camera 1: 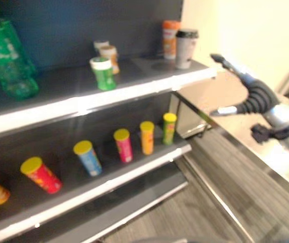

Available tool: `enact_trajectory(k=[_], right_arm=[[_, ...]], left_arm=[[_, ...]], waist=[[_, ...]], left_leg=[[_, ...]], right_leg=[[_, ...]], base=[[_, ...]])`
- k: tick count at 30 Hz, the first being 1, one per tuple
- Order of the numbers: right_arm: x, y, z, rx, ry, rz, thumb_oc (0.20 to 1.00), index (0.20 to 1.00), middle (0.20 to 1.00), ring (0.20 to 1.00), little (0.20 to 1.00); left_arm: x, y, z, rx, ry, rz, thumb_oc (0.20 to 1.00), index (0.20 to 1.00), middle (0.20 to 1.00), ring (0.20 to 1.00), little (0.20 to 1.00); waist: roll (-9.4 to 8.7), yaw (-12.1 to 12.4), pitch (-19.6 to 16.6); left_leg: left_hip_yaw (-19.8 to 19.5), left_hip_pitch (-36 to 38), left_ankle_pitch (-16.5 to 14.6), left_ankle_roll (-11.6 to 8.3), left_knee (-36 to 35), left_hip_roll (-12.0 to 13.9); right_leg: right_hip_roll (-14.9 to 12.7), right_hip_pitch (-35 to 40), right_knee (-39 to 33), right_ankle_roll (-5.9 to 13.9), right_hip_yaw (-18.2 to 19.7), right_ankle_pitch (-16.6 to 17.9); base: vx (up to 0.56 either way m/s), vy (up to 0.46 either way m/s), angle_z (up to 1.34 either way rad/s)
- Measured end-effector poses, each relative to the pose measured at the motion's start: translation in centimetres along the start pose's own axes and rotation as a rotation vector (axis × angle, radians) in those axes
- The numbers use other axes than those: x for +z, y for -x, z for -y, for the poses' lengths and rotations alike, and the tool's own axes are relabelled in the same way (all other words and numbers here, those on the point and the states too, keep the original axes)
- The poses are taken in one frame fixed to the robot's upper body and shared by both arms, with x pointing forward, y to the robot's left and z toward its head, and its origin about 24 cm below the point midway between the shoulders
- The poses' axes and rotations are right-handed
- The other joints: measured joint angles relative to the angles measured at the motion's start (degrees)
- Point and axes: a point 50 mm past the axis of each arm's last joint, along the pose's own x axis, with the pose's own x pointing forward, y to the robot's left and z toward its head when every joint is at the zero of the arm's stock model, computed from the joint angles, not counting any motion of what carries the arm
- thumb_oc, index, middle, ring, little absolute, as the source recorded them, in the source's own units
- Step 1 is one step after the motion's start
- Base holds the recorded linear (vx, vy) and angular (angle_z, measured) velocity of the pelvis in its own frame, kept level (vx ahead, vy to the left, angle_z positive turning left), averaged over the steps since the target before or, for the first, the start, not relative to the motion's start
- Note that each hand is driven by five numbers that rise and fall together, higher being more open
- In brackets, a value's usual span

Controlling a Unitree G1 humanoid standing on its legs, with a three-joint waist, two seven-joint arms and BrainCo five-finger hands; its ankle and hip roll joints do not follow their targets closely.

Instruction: Put the goods on the table back onto the shelves and tidy them up.

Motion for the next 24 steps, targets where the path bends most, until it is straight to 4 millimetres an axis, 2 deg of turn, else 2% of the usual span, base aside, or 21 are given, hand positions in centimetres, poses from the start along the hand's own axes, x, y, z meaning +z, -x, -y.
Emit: enact_trajectory(k=[4,5,6,7,9,10,11,12,13,14,16,17,18,19,20,21,22,24], right_arm=[[-1.4,2.3,-2.8,0.166,-0.200,-0.099,1.000,1.000,1.000,1.000,1.000],[-1.9,2.9,-3.8,0.217,-0.267,-0.128,1.000,1.000,1.000,1.000,1.000],[-3.0,3.6,-5.8,0.289,-0.356,-0.183,1.000,1.000,1.000,1.000,1.000],[-3.4,3.8,-6.5,0.310,-0.390,-0.199,1.000,1.000,1.000,1.000,1.000],[-6.2,6.0,-10.3,0.423,-0.513,-0.379,1.000,1.000,1.000,1.000,1.000],[-8.4,7.6,-12.8,0.439,-0.605,-0.516,1.000,1.000,1.000,1.000,1.000],[-9.9,9.5,-15.1,0.471,-0.672,-0.652,1.000,1.000,1.000,1.000,1.000],[-11.1,11.0,-16.8,0.472,-0.721,-0.745,1.000,1.000,1.000,1.000,1.000],[-12.4,12.3,-18.2,0.449,-0.761,-0.845,1.000,1.000,1.000,1.000,1.000],[-13.6,13.9,-20.7,0.416,-0.825,-0.974,1.000,1.000,1.000,1.000,1.000],[-15.6,15.7,-24.0,0.310,-0.887,-1.195,1.000,1.000,1.000,1.000,1.000],[-15.1,17.1,-26.0,0.342,-0.913,-1.284,1.000,1.000,1.000,1.000,1.000],[-15.3,17.7,-27.2,0.262,-0.971,-1.351,1.000,1.000,1.000,1.000,1.000],[-15.2,19.1,-29.4,0.098,-1.074,-1.529,1.000,1.000,1.000,1.000,1.000],[-14.7,19.7,-30.5,0.041,-1.120,-1.625,1.000,1.000,1.000,1.000,1.000],[-14.0,21.5,-31.3,-0.056,-1.178,-1.723,1.000,1.000,1.000,1.000,1.000],[-13.4,23.5,-31.6,-0.221,-1.234,-1.872,1.000,1.000,1.000,1.000,1.000],[-13.1,25.7,-31.1,-0.350,-1.222,-1.972,1.000,1.000,1.000,1.000,1.000]], left_arm=[[0.2,0.0,0.1,-0.020,-0.001,0.015,1.000,1.000,1.000,1.000,1.000],[0.2,0.0,0.1,-0.025,-0.001,0.018,1.000,1.000,1.000,1.000,1.000],[0.1,0.0,0.2,-0.030,-0.008,0.018,1.000,1.000,1.000,1.000,1.000],[0.2,0.0,0.1,-0.034,-0.025,0.022,1.000,1.000,1.000,1.000,1.000],[0.2,0.0,0.2,-0.047,-0.057,0.030,1.000,1.000,1.000,1.000,1.000],[0.4,0.0,0.0,-0.051,-0.089,0.040,1.000,1.000,1.000,1.000,1.000],[0.6,0.0,0.1,-0.059,-0.096,0.050,1.000,1.000,1.000,1.000,1.000],[0.6,0.0,0.0,-0.061,-0.110,0.053,1.000,1.000,1.000,1.000,1.000],[0.7,0.0,-0.1,-0.066,-0.130,0.058,1.000,1.000,1.000,1.000,1.000],[0.9,0.0,0.1,-0.073,-0.136,0.066,1.000,1.000,1.000,1.000,1.000],[0.6,0.0,-0.4,-0.065,-0.173,0.054,1.000,1.000,1.000,1.000,1.000],[1.8,-0.1,0.3,-0.080,-0.178,0.086,1.000,1.000,1.000,1.000,1.000],[1.9,-0.1,0.1,-0.072,-0.187,0.088,1.000,1.000,1.000,1.000,1.000],[1.7,-0.2,0.1,-0.069,-0.194,0.070,1.000,1.000,1.000,1.000,1.000],[1.6,-0.2,0.4,-0.072,-0.190,0.057,1.000,1.000,1.000,1.000,1.000],[2.0,-0.3,0.4,-0.067,-0.191,0.060,1.000,1.000,1.000,1.000,1.000],[2.3,-0.3,0.6,-0.064,-0.194,0.064,1.000,1.000,1.000,1.000,1.000],[2.4,-0.3,0.5,-0.057,-0.194,0.065,1.000,1.000,1.000,1.000,1.000]], waist=[[0.09,-0.3,0.2],[0.08,-0.1,0.3],[0.11,0.1,0.3],[-0.17,0.1,0.3],[0.23,1.0,0.3],[-0.88,1.7,0.4],[-0.24,2.1,0.6],[-0.52,2.4,0.8],[-1.25,2.9,0.8],[0.07,4.2,1.1],[-0.95,3.9,0.8],[0.41,5.7,1.9],[0.40,6.3,2.3],[1.07,6.9,2.4],[1.49,7.0,2.5],[1.93,7.3,2.8],[2.35,8.0,3.2],[3.03,7.8,3.4]], left_leg=[[0.1,-0.1,-0.4,0.33,0.0,0.0],[0.1,-0.1,-0.4,0.33,0.0,0.0],[0.0,-0.4,-0.4,0.33,0.0,0.0],[-0.1,-0.4,-0.4,0.32,0.0,0.0],[-0.5,-1.0,-0.3,0.30,0.0,-0.1],[-1.0,-1.1,-0.2,0.31,0.0,-0.1],[-1.7,-1.4,-0.2,0.33,0.0,-0.1],[-1.8,-1.5,0.0,0.35,0.0,-0.1],[-1.9,-1.4,0.2,-0.08,0.0,-0.1],[-2.2,-1.5,0.7,0.43,0.0,-0.1],[-2.9,-1.5,0.7,0.39,0.0,0.0],[-3.5,-1.7,0.7,0.34,0.1,0.0],[-3.5,-1.1,0.8,0.29,0.1,0.0],[-3.7,-1.1,0.8,0.28,0.4,0.1],[-4.1,-1.1,0.8,0.31,0.4,0.1],[-4.8,-1.2,0.8,0.30,0.4,0.1],[-5.0,-0.9,0.7,0.34,0.4,0.1],[-5.4,-0.9,0.5,0.50,0.3,0.1]], right_leg=[[0.0,-0.2,0.0,-0.08,0.1,-0.1],[0.0,-0.2,0.0,-0.10,0.1,-0.1],[0.0,-0.4,0.0,-0.13,0.1,-0.1],[0.0,-0.5,0.0,-0.13,0.0,-0.1],[-0.2,-0.8,0.0,-0.15,-0.3,0.0],[-0.1,-0.6,0.0,-0.14,-0.7,0.1],[-0.3,-0.6,0.0,-0.19,-1.5,-0.1],[-0.4,-0.6,0.0,-0.17,-1.8,-0.3],[-0.3,-0.6,0.0,-0.15,-1.8,-0.3],[-0.3,-0.6,0.1,-0.31,-2.0,-0.4],[-0.2,-0.2,0.0,-0.68,-2.7,-0.3],[-0.4,-0.2,0.0,-0.72,-3.4,-0.5],[-0.4,0.1,0.0,-0.73,-3.4,-0.5],[-0.2,0.2,0.0,-0.79,-3.5,-0.5],[-0.2,0.4,0.0,-0.93,-3.9,-0.7],[-0.4,0.6,0.1,-0.91,-4.7,-1.0],[-0.4,1.1,0.1,-0.83,-5.1,-1.2],[-0.4,1.5,0.1,-0.86,-5.2,-1.5]], base=[[-0.01,-0.008,-0.02],[-0.03,-0.011,0.03],[-0.03,-0.011,0.03],[-0.02,-0.002,0.05],[-0.03,-0.003,0.10],[-0.02,0.000,0.22],[-0.01,0.001,0.26],[-0.01,0.002,0.20],[-0.01,-0.020,0.09],[0.00,-0.018,0.06],[0.00,-0.031,0.21],[0.01,-0.045,0.24],[0.03,-0.042,0.15],[0.05,-0.020,0.06],[0.03,-0.011,0.19],[0.05,-0.008,0.30],[0.05,-0.012,0.21],[0.06,-0.009,0.11]])
